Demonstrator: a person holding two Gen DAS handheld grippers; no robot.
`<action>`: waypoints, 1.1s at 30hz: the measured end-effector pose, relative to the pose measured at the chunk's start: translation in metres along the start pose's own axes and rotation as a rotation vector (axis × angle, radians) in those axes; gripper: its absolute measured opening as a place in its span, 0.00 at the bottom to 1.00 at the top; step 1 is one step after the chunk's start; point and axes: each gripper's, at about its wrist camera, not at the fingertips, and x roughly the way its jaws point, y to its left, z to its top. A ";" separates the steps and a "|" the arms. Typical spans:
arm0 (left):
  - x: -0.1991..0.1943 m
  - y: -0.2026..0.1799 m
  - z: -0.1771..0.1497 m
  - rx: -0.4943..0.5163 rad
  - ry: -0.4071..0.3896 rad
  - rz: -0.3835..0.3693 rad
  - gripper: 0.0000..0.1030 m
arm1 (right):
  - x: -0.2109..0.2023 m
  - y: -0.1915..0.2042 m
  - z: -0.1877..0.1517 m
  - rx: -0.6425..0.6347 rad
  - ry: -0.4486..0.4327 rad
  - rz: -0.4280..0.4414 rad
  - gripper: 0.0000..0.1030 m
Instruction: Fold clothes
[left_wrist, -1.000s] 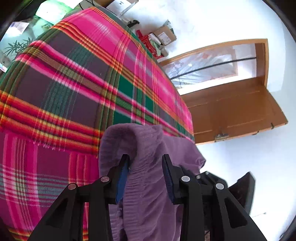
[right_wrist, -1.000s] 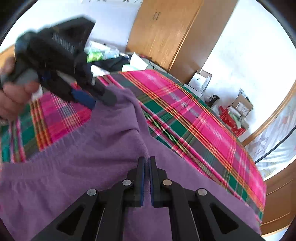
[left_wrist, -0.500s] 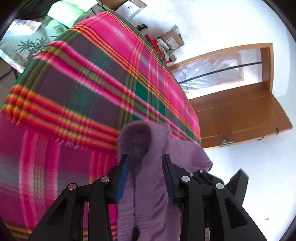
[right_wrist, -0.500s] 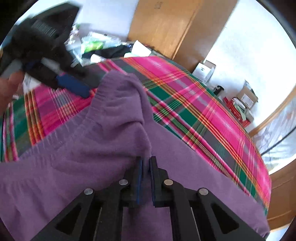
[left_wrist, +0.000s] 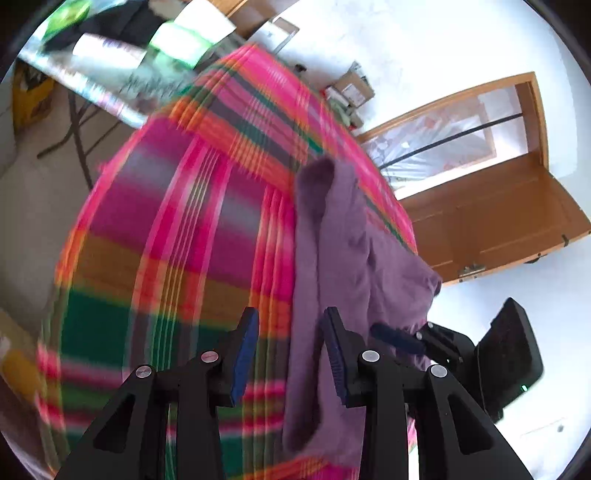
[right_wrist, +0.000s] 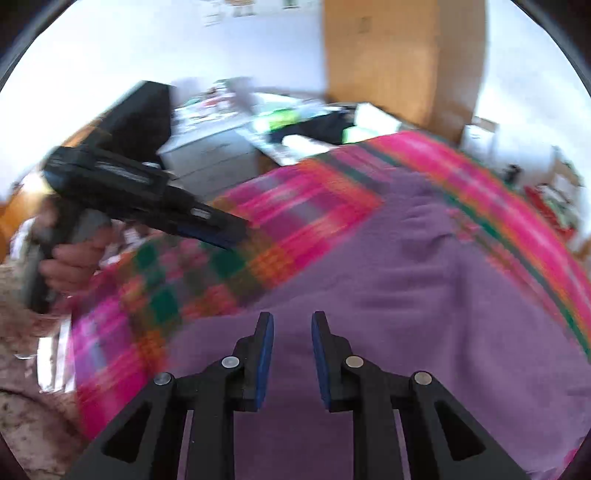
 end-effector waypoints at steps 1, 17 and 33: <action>-0.001 0.003 -0.008 -0.013 0.002 -0.001 0.35 | -0.001 0.010 -0.003 -0.007 -0.011 0.030 0.31; -0.016 0.034 -0.062 -0.140 -0.006 -0.051 0.37 | 0.036 0.093 -0.039 -0.364 0.047 -0.219 0.41; 0.001 0.024 -0.045 -0.121 0.020 -0.075 0.37 | 0.022 0.075 -0.036 -0.111 -0.090 -0.049 0.08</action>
